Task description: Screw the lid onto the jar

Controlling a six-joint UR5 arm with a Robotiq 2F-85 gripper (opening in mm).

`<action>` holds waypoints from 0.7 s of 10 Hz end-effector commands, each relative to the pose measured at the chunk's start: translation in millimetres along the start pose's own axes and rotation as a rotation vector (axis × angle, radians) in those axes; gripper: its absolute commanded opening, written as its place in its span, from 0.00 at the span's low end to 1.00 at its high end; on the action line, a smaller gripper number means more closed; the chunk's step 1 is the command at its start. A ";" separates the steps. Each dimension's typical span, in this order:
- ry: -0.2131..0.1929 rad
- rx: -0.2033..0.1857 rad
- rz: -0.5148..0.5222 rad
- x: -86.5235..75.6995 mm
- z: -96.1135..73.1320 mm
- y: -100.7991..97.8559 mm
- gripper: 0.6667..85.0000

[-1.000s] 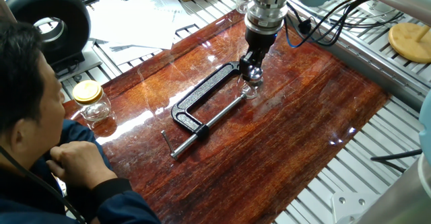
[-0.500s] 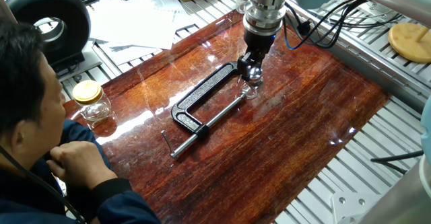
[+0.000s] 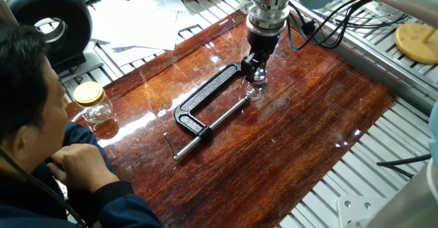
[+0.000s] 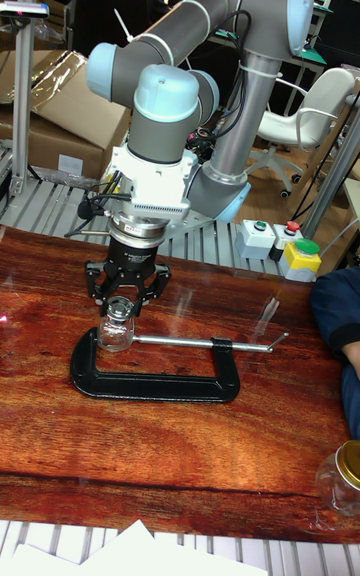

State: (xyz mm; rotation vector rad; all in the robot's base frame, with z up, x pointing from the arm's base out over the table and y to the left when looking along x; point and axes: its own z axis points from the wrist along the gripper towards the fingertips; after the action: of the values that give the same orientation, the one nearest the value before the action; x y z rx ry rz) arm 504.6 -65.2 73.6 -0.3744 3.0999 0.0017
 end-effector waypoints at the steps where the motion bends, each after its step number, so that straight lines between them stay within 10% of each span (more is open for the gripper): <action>1: -0.013 -0.032 -0.016 -4.1 -2.2 8.9 0.38; 7: -0.039 -0.041 -0.092 -6.4 2.3 -3.0 0.54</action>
State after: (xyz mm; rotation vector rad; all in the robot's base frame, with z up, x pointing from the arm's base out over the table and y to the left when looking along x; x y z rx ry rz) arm 509.2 -66.6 71.2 -0.4944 3.0607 0.0586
